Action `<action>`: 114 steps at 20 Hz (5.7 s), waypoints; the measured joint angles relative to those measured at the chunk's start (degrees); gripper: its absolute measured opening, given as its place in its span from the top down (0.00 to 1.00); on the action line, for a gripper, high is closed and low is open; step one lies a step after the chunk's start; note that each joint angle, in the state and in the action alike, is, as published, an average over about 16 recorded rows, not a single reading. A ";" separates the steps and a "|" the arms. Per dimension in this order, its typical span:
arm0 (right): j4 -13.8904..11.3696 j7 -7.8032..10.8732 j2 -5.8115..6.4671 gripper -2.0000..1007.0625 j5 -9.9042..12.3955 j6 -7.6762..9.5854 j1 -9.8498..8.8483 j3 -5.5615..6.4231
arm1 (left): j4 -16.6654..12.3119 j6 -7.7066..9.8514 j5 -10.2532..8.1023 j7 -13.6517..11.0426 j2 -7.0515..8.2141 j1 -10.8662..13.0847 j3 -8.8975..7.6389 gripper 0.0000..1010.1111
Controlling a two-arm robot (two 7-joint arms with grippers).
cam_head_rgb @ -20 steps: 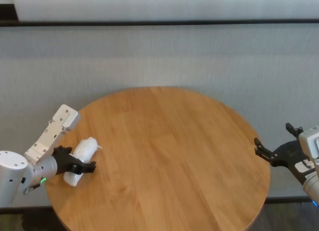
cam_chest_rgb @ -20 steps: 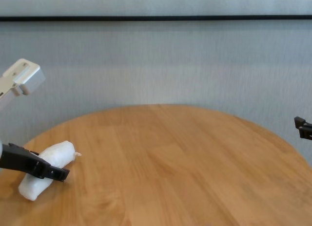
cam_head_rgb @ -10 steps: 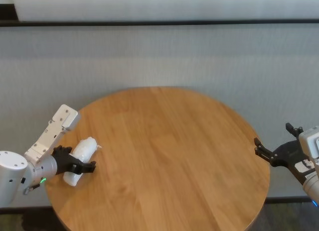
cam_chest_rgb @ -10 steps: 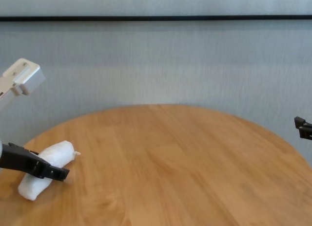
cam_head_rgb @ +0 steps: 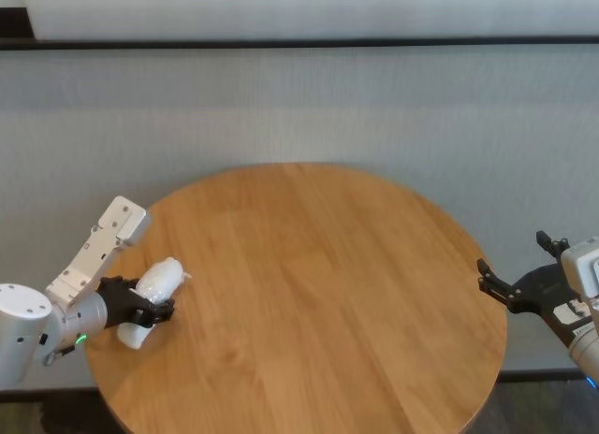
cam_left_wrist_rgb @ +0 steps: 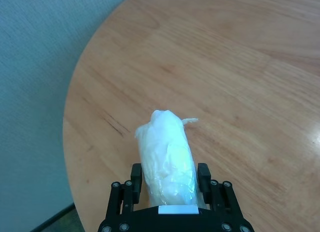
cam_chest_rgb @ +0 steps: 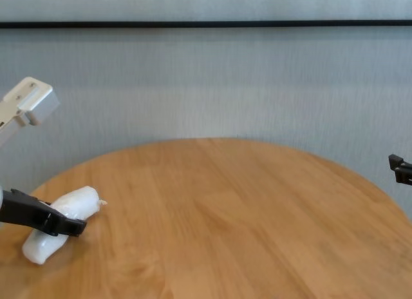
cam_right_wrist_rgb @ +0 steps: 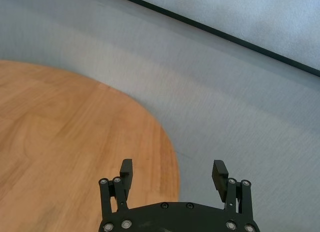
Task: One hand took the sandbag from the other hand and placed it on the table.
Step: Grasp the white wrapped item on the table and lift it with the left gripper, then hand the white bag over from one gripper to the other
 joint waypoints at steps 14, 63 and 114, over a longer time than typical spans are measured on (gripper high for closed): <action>0.00 0.00 0.00 0.01 0.00 0.00 0.00 0.00 | -0.06 0.04 0.00 0.05 0.03 0.04 0.00 0.47; 0.00 0.00 0.00 0.01 0.00 0.00 0.00 0.00 | -0.38 0.09 0.71 0.18 -0.04 0.31 -0.40 0.49; 0.00 0.00 0.00 0.01 0.00 0.00 0.00 0.00 | -22.24 2.28 5.28 -3.30 2.89 3.39 -8.17 0.49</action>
